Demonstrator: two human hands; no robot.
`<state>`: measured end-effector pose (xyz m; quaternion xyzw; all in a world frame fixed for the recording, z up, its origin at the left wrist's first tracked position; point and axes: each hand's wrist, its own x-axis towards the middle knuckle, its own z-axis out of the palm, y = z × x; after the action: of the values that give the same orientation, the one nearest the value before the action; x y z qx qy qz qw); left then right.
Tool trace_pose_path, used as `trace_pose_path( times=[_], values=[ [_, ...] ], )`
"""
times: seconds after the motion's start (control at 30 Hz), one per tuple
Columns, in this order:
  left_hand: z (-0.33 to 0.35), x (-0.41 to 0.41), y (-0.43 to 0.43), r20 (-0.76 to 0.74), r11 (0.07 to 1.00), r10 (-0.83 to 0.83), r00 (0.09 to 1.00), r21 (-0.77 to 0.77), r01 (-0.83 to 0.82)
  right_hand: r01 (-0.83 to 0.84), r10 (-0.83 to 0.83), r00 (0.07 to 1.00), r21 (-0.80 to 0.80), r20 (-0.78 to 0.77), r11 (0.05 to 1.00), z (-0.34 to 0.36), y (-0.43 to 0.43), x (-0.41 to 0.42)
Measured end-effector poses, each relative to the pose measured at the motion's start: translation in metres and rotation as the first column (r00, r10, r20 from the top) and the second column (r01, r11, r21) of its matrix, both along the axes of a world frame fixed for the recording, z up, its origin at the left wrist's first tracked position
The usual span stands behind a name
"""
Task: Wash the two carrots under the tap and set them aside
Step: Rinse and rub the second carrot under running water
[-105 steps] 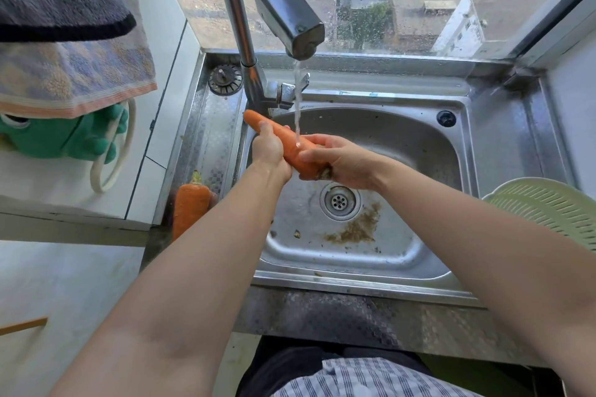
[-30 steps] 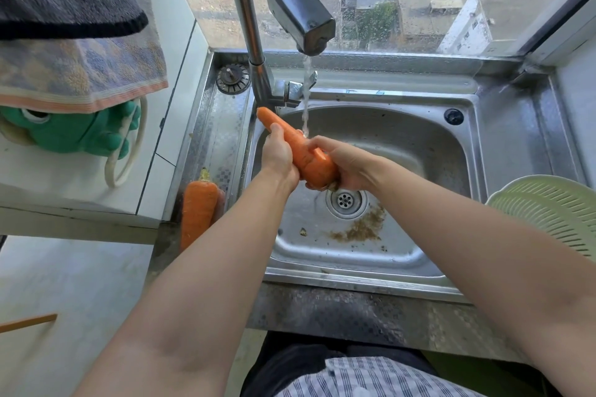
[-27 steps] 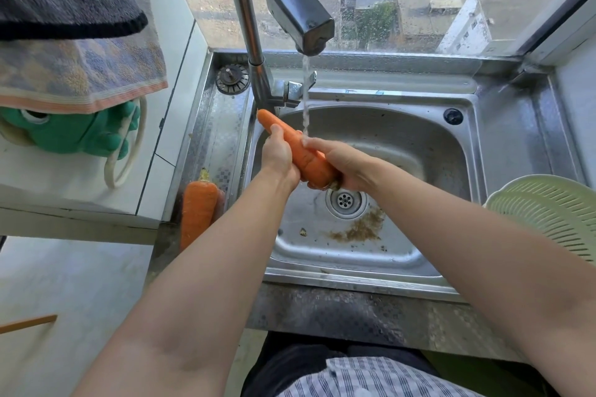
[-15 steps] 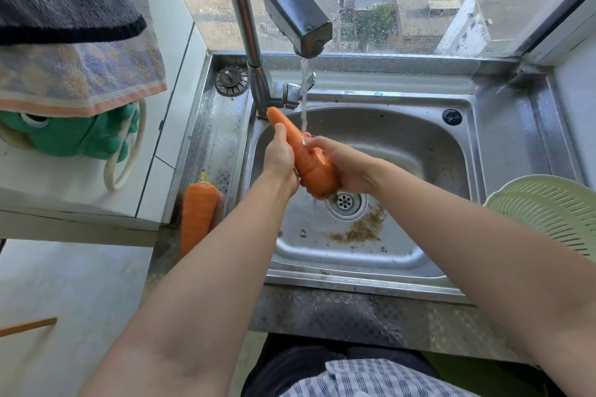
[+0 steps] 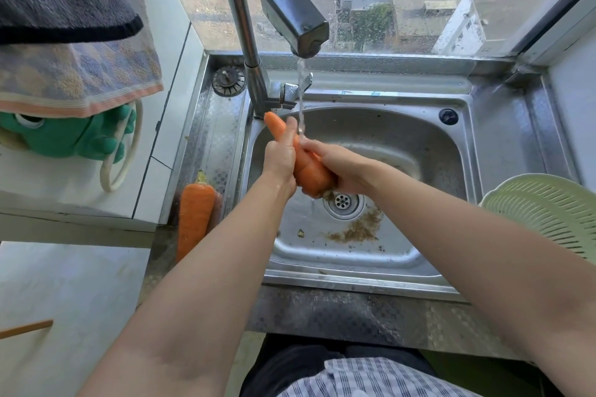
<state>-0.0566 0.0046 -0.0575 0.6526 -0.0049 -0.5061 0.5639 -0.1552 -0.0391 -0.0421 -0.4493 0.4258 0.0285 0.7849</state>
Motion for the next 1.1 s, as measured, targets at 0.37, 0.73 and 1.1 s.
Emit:
trace_pose_path(
  times=[0.37, 0.73, 1.1],
  values=[
    [0.004, -0.005, -0.003, 0.124, 0.987, -0.159, 0.98, 0.007, 0.159, 0.106, -0.092, 0.992, -0.176, 0.086, 0.979, -0.013, -0.006, -0.011],
    [0.002, -0.004, 0.0, 0.03, 0.992, 0.059, 0.998, 0.114, -0.062, -0.104, 0.136, 0.99, -0.424, 0.047, 0.9, -0.01, -0.003, -0.02],
    [0.001, -0.012, 0.005, 0.182, 0.99, -0.121, 0.976, 0.095, 0.105, -0.069, 0.087, 0.996, -0.492, 0.012, 0.868, -0.019, -0.001, -0.017]
  ],
)
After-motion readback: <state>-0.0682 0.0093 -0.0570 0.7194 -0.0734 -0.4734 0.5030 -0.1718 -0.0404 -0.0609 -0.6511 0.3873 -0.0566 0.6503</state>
